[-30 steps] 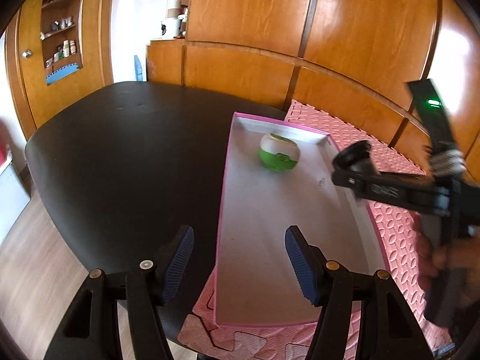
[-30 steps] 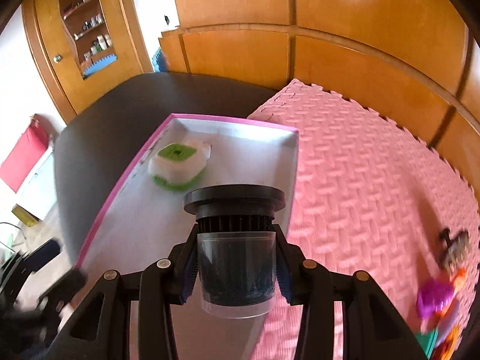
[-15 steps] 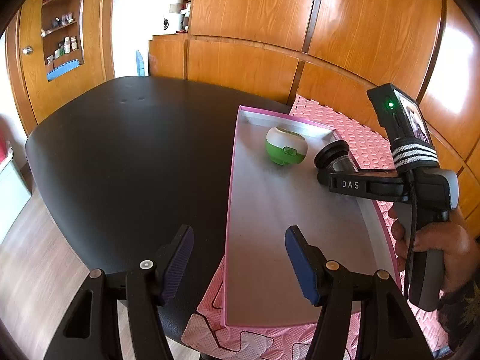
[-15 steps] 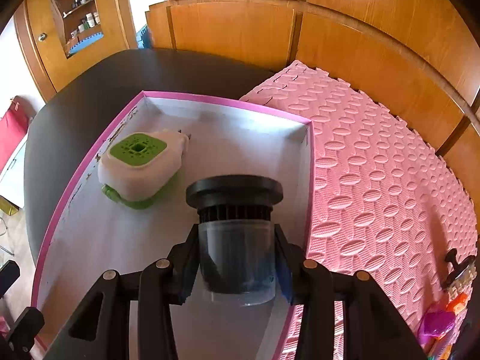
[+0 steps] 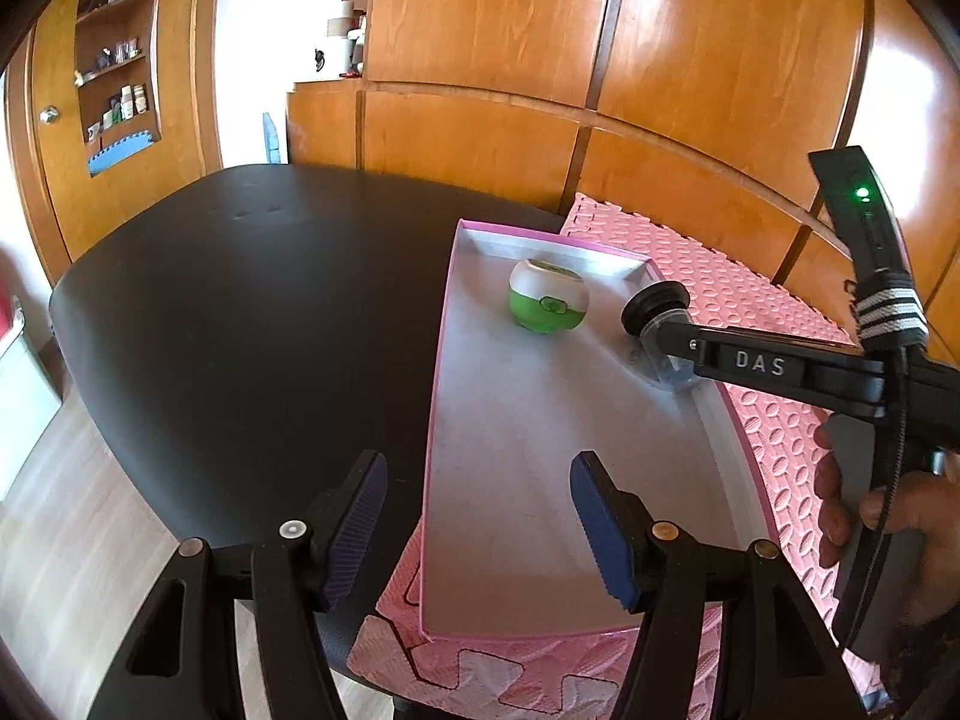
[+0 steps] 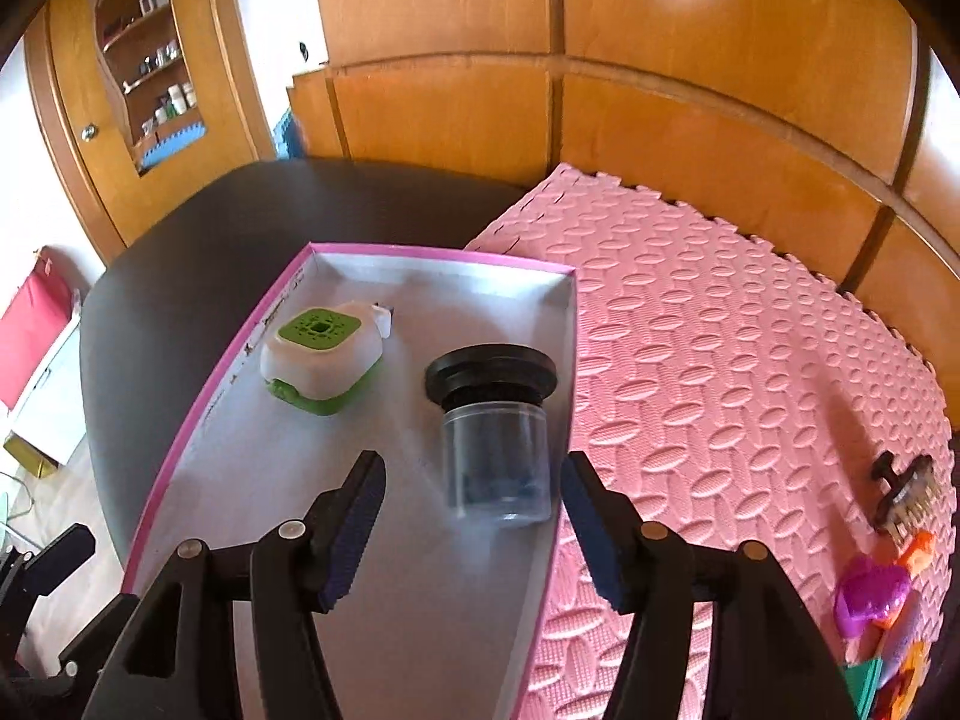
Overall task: Organize rigid objects
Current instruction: 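Move the left tool to the toys and grasp the teal stand toy, then grasp the purple textured egg with the right tool while the left tool holds the teal toy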
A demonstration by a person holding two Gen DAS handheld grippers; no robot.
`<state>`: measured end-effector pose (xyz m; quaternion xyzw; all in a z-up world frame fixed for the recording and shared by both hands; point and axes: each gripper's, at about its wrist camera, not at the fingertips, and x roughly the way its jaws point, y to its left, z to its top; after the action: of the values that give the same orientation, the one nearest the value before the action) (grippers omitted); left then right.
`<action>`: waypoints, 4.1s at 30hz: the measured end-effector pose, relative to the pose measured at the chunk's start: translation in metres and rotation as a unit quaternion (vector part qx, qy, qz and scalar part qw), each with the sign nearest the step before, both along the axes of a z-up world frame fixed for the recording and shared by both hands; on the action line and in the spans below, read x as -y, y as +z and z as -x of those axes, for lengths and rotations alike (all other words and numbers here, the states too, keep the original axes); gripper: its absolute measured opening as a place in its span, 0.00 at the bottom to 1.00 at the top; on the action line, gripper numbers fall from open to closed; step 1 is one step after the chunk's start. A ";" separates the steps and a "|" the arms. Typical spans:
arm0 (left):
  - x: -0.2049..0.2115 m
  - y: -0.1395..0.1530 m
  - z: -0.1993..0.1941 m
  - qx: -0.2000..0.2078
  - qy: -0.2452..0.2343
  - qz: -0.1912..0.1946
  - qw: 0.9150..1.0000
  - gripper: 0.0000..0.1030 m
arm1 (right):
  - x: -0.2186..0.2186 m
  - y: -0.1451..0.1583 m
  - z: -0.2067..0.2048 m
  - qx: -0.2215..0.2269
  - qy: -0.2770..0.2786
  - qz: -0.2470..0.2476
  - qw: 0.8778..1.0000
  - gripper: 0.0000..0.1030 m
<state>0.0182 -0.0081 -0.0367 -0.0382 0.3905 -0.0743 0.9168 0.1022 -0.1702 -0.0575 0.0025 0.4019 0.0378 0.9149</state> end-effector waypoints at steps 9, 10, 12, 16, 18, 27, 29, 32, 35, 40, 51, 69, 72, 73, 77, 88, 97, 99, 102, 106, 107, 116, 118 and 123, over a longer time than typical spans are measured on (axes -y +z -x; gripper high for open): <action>0.007 0.005 0.006 0.007 -0.008 -0.005 1.000 0.62 | 0.001 0.008 0.025 0.027 -0.009 0.001 1.000 0.60; 0.008 0.005 0.007 0.007 -0.009 -0.005 1.000 0.63 | 0.001 0.008 0.028 0.028 -0.011 0.001 1.000 0.60; 0.010 0.005 0.008 0.007 -0.012 -0.006 1.000 0.63 | 0.003 0.009 0.033 0.032 -0.013 0.001 0.999 0.60; 0.013 0.006 0.010 0.008 -0.014 -0.007 1.000 0.65 | 0.011 0.011 0.044 0.041 -0.022 0.002 0.999 0.61; 0.014 0.006 0.010 0.007 -0.017 -0.006 1.000 0.65 | 0.018 0.012 0.050 0.045 -0.030 0.003 0.999 0.62; 0.026 0.005 0.013 0.006 -0.031 -0.011 0.999 0.65 | 0.058 0.018 0.072 0.058 -0.074 -0.002 0.996 0.63; 0.028 0.005 0.015 0.005 -0.037 -0.012 0.999 0.66 | 0.070 0.020 0.078 0.060 -0.085 -0.003 0.995 0.63; 0.031 0.006 0.015 0.005 -0.043 -0.012 0.999 0.67 | 0.091 0.024 0.088 0.065 -0.106 0.002 0.992 0.63; 0.035 0.009 0.016 0.010 -0.051 -0.013 0.999 0.67 | 0.121 0.029 0.100 0.070 -0.133 0.011 0.989 0.63; 0.047 0.018 0.016 0.021 -0.073 -0.012 0.997 0.67 | 0.196 0.039 0.124 0.074 -0.212 0.017 0.974 0.63; 0.125 0.024 0.022 0.009 -0.188 -0.022 0.982 0.71 | 0.322 0.006 0.173 0.055 -0.346 -0.004 0.937 0.65; 0.308 -0.002 -0.004 -0.122 -0.334 0.043 0.934 0.66 | 0.343 -0.005 0.182 0.066 -0.355 -0.093 0.928 0.66; 0.332 -0.012 -0.009 -0.136 -0.340 0.036 0.930 0.65 | 0.342 -0.003 0.182 0.068 -0.352 -0.090 0.929 0.66; 0.337 -0.015 -0.011 -0.141 -0.341 0.033 0.929 0.64 | 0.342 -0.003 0.182 0.070 -0.352 -0.091 0.929 0.66; 0.361 -0.031 -0.016 -0.163 -0.342 0.017 0.925 0.56 | 0.345 -0.003 0.182 0.072 -0.351 -0.100 0.928 0.66; 0.340 -0.045 -0.006 -0.120 -0.368 -0.013 0.922 0.29 | 0.344 -0.008 0.175 0.057 -0.333 -0.103 0.936 0.66; 0.265 -0.047 0.020 -0.088 -0.358 0.009 0.929 0.29 | 0.324 -0.014 0.160 0.039 -0.265 -0.106 0.958 0.66; 0.257 -0.047 0.020 -0.088 -0.353 0.027 0.931 0.29 | 0.314 -0.015 0.155 0.034 -0.239 -0.100 0.965 0.66; 0.255 -0.047 0.021 -0.084 -0.349 0.032 0.933 0.29 | 0.300 -0.019 0.145 0.017 -0.207 -0.089 0.974 0.66; 0.257 -0.048 0.026 -0.070 -0.352 0.018 0.933 0.30 | 0.293 -0.030 0.133 -0.013 -0.197 -0.072 0.978 0.66; 0.257 -0.048 0.026 -0.070 -0.352 0.019 0.933 0.30 | 0.293 -0.032 0.131 -0.019 -0.197 -0.070 0.978 0.66; 0.256 -0.049 0.026 -0.068 -0.351 0.024 0.934 0.30 | 0.292 -0.045 0.108 -0.050 -0.176 -0.058 0.981 0.66; 0.256 -0.049 0.025 -0.069 -0.350 0.026 0.934 0.30 | 0.287 -0.049 0.105 -0.060 -0.164 -0.051 0.983 0.63; 0.255 -0.049 0.027 -0.065 -0.349 0.026 0.935 0.31 | 0.261 -0.048 0.107 -0.052 -0.098 -0.042 0.993 0.41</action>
<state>-0.0085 -0.2635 -0.0853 0.0722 0.4362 -0.3967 0.8044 -0.0050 -0.4313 -0.1054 0.0822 0.4450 -0.0358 0.8911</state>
